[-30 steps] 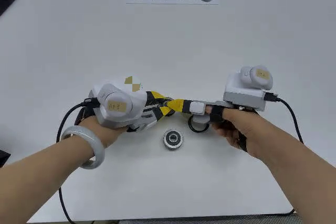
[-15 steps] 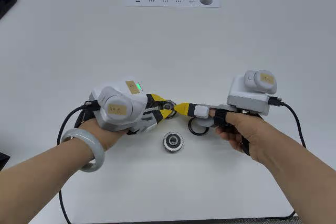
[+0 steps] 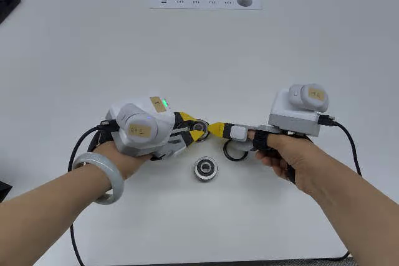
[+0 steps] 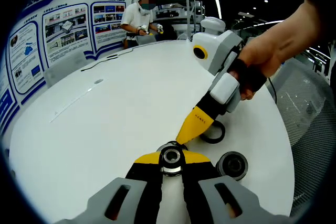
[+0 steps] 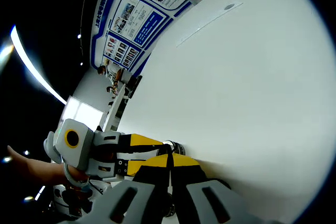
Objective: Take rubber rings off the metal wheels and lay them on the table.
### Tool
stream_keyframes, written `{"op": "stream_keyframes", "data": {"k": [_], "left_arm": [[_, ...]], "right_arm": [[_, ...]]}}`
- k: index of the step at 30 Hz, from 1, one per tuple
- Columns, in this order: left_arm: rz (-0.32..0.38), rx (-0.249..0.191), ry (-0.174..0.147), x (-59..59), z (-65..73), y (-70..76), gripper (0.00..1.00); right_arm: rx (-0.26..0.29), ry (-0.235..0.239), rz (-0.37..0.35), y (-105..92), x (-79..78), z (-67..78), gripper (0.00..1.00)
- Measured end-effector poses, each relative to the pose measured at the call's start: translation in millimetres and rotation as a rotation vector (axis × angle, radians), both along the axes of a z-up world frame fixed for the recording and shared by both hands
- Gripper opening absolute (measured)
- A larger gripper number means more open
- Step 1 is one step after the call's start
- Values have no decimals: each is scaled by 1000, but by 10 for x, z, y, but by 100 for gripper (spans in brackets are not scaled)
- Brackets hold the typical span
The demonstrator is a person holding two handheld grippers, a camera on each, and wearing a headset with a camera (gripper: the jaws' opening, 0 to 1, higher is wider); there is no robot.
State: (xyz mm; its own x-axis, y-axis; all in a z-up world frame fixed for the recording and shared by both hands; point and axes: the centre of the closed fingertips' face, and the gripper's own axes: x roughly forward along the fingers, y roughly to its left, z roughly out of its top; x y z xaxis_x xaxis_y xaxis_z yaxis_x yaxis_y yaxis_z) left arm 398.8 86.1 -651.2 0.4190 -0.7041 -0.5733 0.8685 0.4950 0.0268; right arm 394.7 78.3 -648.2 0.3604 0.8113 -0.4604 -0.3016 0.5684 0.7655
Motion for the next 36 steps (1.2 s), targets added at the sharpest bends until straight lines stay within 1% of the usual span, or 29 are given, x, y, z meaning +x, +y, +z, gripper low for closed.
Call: {"op": "stream_keyframes", "data": {"k": [8,12,14,15,16,17,18,20,23,27,30,32,33,34,36], "left_arm": [[-2,3,-3,-2,-4,1,14],[-4,4,-4,-1,-5,2,14],[-4,4,-3,-2,-5,2,14],[-5,5,-4,-2,-5,3,14],[-5,6,-5,-1,-6,4,14],[-5,6,-5,-1,-6,4,14],[-5,5,-5,-1,-5,4,14],[-6,5,-6,-2,-5,4,14],[-9,4,-6,-3,-3,3,14],[-17,2,-5,-7,0,-4,14],[-22,-5,-14,-6,11,-5,15],[-18,-10,-21,-2,29,-2,17],[-14,-17,-31,3,48,1,20],[-14,-26,-31,-3,65,-1,21],[-14,-29,-34,-11,76,7,23]], "right_arm": [[20,4,2,39,9,33,1],[39,3,5,73,11,63,1],[52,5,23,110,-15,91,1],[45,-2,25,107,-15,90,1],[49,1,24,103,-18,93,1],[69,4,21,100,-24,118,1],[79,11,15,92,-25,130,1],[67,1,15,73,-21,126,1],[67,14,-3,48,9,90,1],[56,17,-11,39,37,50,2],[46,17,-17,32,44,34,2],[42,18,-18,30,43,26,2],[38,17,-20,24,45,21,2],[39,19,-21,21,46,22,2],[40,19,-24,18,48,24,2]]}}
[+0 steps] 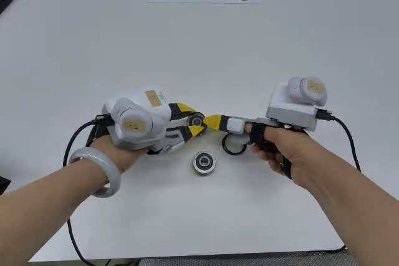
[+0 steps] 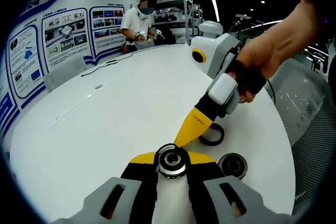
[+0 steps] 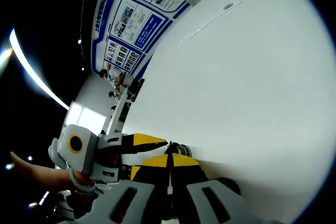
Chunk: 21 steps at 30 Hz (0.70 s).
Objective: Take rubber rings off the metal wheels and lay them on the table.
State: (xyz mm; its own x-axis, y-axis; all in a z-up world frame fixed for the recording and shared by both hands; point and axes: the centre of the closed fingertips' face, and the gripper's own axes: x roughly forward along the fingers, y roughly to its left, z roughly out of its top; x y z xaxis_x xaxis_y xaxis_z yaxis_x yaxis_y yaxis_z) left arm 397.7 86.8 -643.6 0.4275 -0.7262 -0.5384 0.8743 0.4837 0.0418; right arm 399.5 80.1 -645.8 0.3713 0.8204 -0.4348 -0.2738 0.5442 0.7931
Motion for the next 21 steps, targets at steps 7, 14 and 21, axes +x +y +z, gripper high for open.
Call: {"op": "stream_keyframes", "data": {"k": [7,14,21], "left_arm": [[19,-3,3,0,-23,83,30],[43,-13,15,-25,-25,150,38],[60,-8,27,-52,-53,232,43]], "right_arm": [[3,0,2,21,-18,21,2],[8,0,5,32,-28,39,2],[19,-2,13,81,-72,86,2]]}}
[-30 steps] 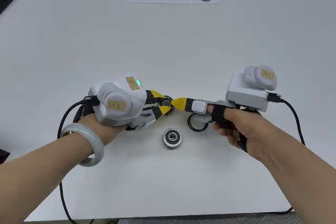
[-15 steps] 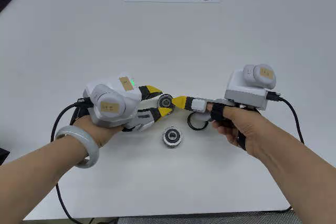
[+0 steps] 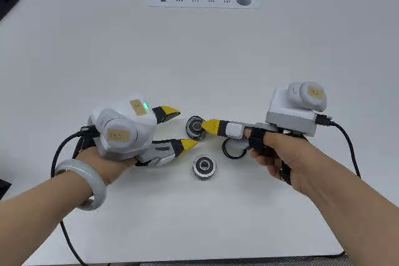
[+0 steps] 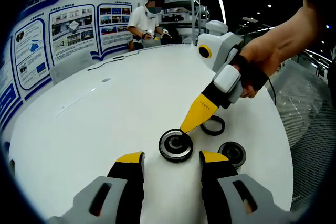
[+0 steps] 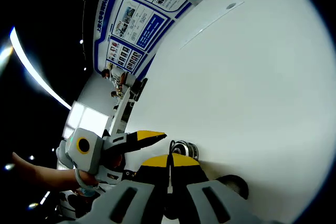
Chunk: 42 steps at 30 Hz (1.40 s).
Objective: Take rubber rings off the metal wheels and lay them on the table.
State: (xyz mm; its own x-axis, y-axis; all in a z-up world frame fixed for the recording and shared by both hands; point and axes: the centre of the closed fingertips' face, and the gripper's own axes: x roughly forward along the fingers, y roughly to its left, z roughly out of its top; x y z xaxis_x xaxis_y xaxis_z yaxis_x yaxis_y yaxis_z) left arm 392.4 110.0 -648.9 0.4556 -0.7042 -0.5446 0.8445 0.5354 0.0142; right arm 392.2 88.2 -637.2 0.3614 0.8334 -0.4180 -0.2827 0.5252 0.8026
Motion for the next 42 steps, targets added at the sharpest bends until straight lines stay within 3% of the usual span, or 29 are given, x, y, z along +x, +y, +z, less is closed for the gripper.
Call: {"op": "stream_keyframes", "data": {"k": [14,20,29,36,42], "left_arm": [[26,5,9,-40,-35,119,52],[41,4,16,-72,-44,168,54],[45,-4,24,-132,-37,151,57],[47,-2,30,-160,-45,169,57],[51,6,30,-170,-42,192,56]], "right_arm": [[52,-16,15,109,-132,201,2],[81,-22,-6,-3,-235,299,2],[104,10,-92,-323,-296,224,2],[87,32,-165,-556,-296,165,2],[46,60,-185,-676,-318,23,2]]}}
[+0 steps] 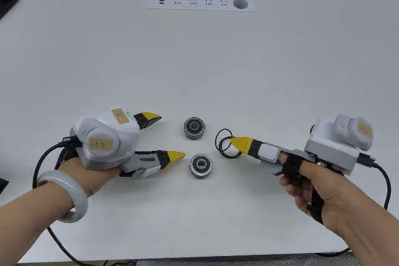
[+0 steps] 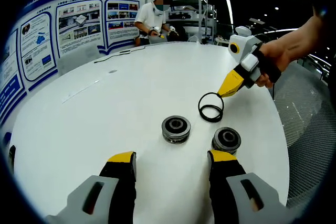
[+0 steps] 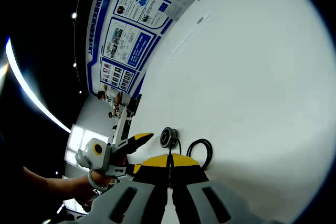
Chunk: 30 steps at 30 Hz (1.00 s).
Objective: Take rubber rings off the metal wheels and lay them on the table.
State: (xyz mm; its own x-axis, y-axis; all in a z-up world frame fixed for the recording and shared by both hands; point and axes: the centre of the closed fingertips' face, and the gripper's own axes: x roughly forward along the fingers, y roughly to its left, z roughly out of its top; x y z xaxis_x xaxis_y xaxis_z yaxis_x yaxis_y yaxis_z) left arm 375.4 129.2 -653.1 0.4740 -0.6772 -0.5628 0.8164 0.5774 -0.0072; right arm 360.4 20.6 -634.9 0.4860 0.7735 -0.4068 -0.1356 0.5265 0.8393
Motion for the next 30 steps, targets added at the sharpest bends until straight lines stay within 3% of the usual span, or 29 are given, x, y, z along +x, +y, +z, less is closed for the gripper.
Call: {"op": "stream_keyframes", "data": {"k": [7,9,13,23,30], "left_arm": [[-1,-1,2,-12,7,-2,55],[-2,3,3,-17,3,1,55],[-4,3,4,-28,2,4,54],[11,-17,5,-72,54,24,55],[32,-43,9,-179,119,109,56]], "right_arm": [[-58,9,-4,-67,-50,-97,2],[-87,-2,5,-90,-51,-119,7],[-157,-41,57,-105,-78,-156,9],[-204,-100,115,-97,-109,-157,21],[-234,-188,154,-110,-111,-91,28]]}}
